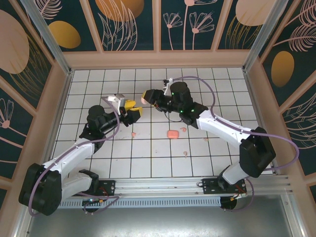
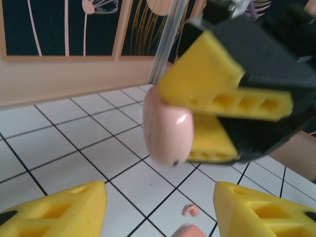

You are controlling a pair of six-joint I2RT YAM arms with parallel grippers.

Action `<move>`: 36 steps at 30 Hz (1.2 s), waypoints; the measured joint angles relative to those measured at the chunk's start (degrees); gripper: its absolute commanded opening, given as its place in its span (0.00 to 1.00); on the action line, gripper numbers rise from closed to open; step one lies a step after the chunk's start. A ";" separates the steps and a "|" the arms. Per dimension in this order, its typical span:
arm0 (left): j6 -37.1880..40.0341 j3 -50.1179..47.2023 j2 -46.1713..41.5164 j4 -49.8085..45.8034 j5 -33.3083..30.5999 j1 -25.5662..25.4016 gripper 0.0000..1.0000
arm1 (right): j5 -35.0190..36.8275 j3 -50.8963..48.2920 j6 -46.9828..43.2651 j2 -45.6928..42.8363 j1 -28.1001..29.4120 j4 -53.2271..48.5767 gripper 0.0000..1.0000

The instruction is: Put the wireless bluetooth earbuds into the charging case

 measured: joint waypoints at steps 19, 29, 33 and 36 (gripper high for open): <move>-1.51 0.74 0.79 1.09 -0.22 -0.15 0.32 | -2.27 0.83 1.70 1.55 2.01 2.19 0.47; -1.57 0.74 0.79 1.11 -0.26 -0.26 0.25 | -1.81 0.85 1.62 1.55 2.01 1.97 0.48; -2.05 0.74 0.79 1.11 -0.24 -0.31 0.23 | -1.57 1.46 0.17 1.51 2.01 0.63 0.50; -2.99 0.74 0.87 1.40 0.07 -0.48 0.22 | -1.38 1.70 -1.22 1.16 2.01 -0.50 0.59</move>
